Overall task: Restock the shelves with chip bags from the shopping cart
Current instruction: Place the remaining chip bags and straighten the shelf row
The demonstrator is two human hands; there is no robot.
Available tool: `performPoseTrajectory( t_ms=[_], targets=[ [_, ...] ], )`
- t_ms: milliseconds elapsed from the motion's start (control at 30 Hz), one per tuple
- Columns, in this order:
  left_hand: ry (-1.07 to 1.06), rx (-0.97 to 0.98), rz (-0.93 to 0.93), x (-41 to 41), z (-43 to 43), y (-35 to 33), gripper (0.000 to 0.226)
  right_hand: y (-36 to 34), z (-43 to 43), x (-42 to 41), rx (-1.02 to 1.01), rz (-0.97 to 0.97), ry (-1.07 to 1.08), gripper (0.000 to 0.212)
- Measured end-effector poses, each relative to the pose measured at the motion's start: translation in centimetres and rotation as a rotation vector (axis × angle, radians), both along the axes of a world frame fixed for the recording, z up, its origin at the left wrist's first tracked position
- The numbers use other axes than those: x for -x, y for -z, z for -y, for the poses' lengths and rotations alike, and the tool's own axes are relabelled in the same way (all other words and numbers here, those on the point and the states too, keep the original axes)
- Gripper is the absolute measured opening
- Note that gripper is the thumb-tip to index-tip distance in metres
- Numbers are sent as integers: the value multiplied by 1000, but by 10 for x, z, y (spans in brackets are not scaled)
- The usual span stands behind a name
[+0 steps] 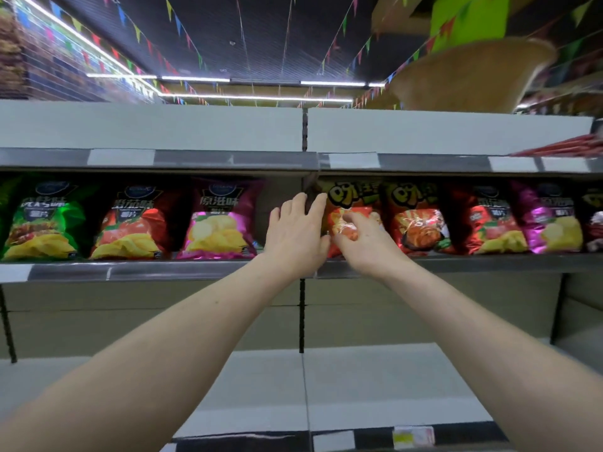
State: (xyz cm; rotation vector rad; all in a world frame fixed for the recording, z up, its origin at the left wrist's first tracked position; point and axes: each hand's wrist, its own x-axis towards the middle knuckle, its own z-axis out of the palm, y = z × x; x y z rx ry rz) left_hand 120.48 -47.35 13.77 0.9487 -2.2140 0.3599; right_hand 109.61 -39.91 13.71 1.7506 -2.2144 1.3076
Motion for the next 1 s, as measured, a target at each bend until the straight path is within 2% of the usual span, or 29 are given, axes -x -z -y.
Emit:
performPoseTrajectory(
  t_ms=[167, 300, 633, 700, 800, 833, 933, 1000],
  targets=[
    [-21, -32, -33, 59, 11, 4, 67, 0, 6, 70, -49, -14, -11, 54],
    [-67, -154, -84, 89, 23, 11, 72, 5, 18, 117, -84, 47, -53, 59],
    [-19, -671, -543, 127, 70, 16, 86, 18, 68, 159, -160, 228, -180, 94],
    [4, -685, -559, 133, 78, 17, 80, 20, 76, 161, -184, 219, -178, 92],
    [22, -628, -528, 137, 83, 25, 68, 20, 83, 166, -187, 214, -185, 68],
    [34, -608, -532, 138, 84, 28, 66, 19, 83, 167, -204, 231, -210, 66],
    [36, -587, -549, 138, 89, 25, 66, 10, 84, 169, -223, 366, -246, 89],
    [-17, -595, -584, 141, 92, 16, 71, 0, 90, 165, -147, 483, -220, 93]
  ],
)
